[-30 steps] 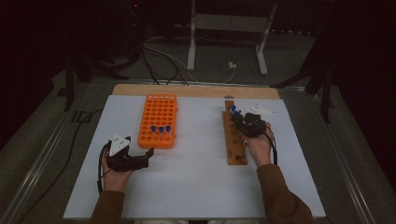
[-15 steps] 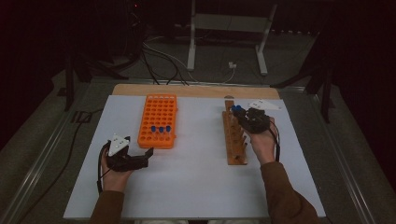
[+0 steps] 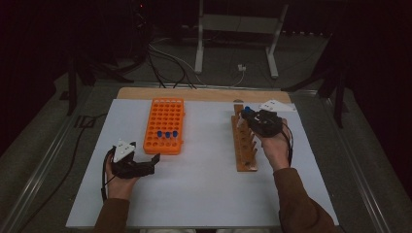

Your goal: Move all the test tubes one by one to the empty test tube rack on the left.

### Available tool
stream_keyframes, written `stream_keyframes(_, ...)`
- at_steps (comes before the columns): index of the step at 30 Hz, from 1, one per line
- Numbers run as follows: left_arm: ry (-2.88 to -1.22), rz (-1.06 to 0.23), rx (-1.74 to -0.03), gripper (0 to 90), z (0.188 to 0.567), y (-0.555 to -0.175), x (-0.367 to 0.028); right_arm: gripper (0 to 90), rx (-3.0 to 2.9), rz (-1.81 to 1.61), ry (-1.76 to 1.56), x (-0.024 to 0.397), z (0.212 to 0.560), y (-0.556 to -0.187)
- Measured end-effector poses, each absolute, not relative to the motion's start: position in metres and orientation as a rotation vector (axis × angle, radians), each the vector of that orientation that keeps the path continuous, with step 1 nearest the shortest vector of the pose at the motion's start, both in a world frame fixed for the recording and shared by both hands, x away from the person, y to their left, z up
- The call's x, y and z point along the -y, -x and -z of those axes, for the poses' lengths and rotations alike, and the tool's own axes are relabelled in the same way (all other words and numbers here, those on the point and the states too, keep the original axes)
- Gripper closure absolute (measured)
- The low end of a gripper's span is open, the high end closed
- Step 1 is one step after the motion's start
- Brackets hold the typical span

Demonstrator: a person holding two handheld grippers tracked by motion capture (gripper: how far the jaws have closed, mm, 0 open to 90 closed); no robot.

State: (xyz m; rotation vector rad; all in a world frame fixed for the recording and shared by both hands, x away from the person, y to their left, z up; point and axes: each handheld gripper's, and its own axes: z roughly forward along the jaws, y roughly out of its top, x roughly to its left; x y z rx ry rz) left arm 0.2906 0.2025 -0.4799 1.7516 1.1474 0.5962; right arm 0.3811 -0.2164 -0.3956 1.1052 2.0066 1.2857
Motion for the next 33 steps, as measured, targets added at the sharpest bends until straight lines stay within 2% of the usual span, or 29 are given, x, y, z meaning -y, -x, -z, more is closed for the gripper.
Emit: stream_keyframes(33,-1.739,-0.636,-1.141,0.9,0.476,-0.289,-0.201,77.1,-2.241,-1.406,-0.980,0.153,0.411,-0.364)
